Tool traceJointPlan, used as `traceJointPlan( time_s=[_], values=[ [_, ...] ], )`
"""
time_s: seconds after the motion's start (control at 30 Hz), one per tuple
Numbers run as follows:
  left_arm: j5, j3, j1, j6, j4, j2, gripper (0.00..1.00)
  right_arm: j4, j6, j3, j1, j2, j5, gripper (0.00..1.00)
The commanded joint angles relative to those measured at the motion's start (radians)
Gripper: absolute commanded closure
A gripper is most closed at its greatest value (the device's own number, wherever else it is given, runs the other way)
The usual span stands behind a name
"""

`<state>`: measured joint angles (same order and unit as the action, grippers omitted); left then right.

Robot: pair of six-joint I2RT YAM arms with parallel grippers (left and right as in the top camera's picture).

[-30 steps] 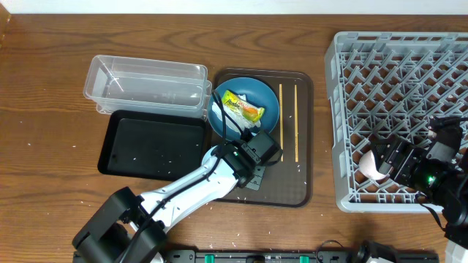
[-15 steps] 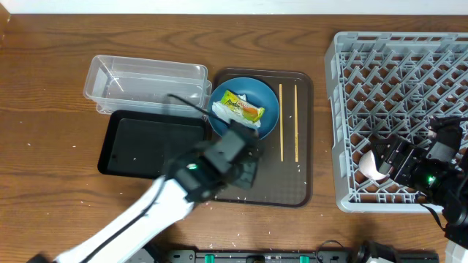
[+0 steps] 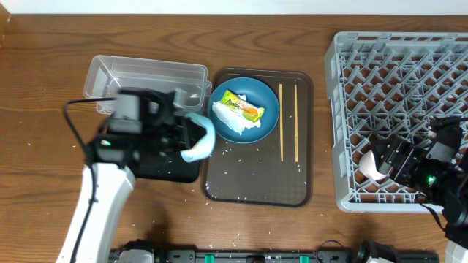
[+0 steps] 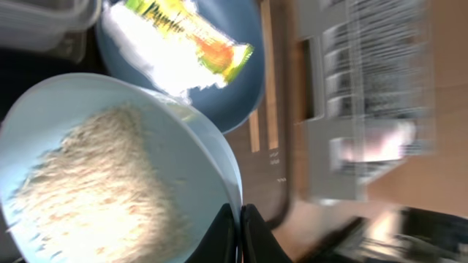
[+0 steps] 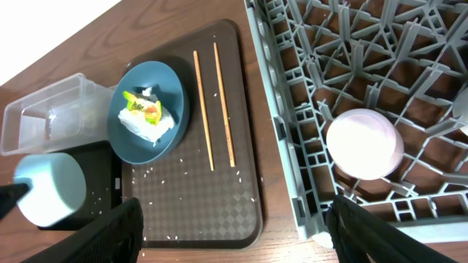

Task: Sort waste into correct bins and load items into the dishwasher rack
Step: 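Tip the rice bowl over the black tray to dump the rice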

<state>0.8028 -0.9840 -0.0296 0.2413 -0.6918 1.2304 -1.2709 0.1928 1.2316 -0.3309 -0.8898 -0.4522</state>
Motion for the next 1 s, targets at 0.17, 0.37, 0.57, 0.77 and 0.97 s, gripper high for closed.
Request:
traceJointPlan(
  time_s=[0.17, 0.37, 0.57, 0.77, 0.97],
  values=[
    [0.737, 0.05, 0.275, -0.304, 0.0, 0.24, 0.94, -0.002, -0.014, 0.008, 0.011, 0.002, -0.001, 0.21],
    [0.771, 0.076, 0.348, -0.341, -0.008, 0.381, 0.94, -0.002, -0.014, 0.008, 0.011, 0.002, -0.001, 0.21],
    [0.771, 0.081, 0.401, -0.37, -0.007, 0.393, 0.94, -0.002, -0.014, 0.008, 0.011, 0.002, -0.001, 0.21],
    [0.77, 0.098, 0.411, -0.449, -0.007, 0.393, 0.94, -0.002, -0.014, 0.008, 0.011, 0.002, -0.001, 0.21],
    [0.767, 0.131, 0.413, -0.506, 0.003, 0.397, 0.94, -0.005, -0.014, 0.008, 0.011, 0.002, -0.001, 0.2]
  ],
)
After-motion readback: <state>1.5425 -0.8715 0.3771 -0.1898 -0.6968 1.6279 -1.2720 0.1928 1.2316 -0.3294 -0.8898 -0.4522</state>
